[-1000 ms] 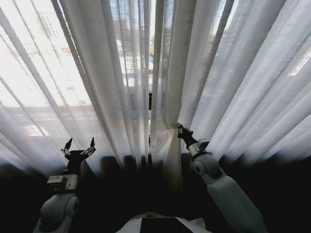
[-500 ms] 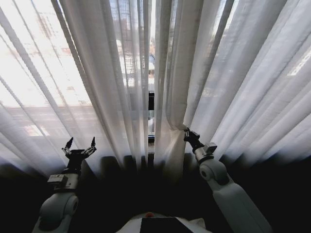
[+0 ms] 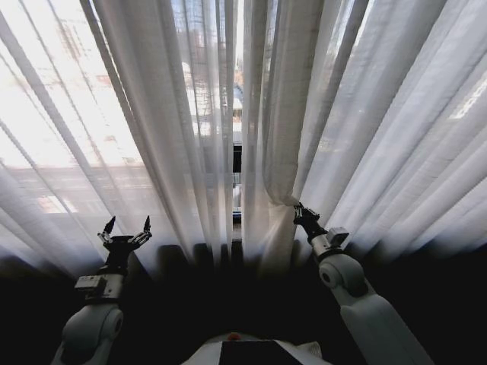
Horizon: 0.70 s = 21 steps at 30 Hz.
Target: Open the curtains by pulling them apart, changing their state from closed to fully open.
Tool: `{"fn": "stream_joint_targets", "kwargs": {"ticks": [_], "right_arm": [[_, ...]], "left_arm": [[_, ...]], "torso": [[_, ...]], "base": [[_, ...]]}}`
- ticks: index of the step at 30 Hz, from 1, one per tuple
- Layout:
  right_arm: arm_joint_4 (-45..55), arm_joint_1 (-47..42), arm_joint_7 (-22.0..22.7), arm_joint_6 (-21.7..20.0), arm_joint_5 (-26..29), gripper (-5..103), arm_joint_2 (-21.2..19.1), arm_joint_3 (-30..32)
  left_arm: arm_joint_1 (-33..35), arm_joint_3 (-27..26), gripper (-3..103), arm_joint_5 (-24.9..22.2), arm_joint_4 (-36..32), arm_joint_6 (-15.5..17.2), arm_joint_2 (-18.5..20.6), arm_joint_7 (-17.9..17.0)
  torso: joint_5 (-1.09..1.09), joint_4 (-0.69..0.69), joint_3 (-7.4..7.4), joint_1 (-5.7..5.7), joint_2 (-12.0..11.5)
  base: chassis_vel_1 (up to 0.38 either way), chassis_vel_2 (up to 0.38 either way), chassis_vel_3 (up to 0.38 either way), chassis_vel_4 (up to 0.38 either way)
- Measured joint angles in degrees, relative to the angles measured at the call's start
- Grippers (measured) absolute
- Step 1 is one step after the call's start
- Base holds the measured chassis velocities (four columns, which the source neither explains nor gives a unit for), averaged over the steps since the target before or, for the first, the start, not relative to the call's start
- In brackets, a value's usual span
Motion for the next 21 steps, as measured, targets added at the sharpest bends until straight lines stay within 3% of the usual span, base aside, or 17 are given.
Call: {"fn": "stream_joint_targets", "kwargs": {"ticks": [21], "right_arm": [[-1.39, 0.21, -0.23, 0.26, -0.11, 0, 0.11, 0.32]], "left_arm": [[-0.29, 0.27, 100, 0.19, 0.4, -0.15, 0.0, 0.08]], "torso": [[0.01, -0.02, 0.0, 0.0, 0.0]], "base": [[-0.109, -0.105, 0.109, 0.11]]}}
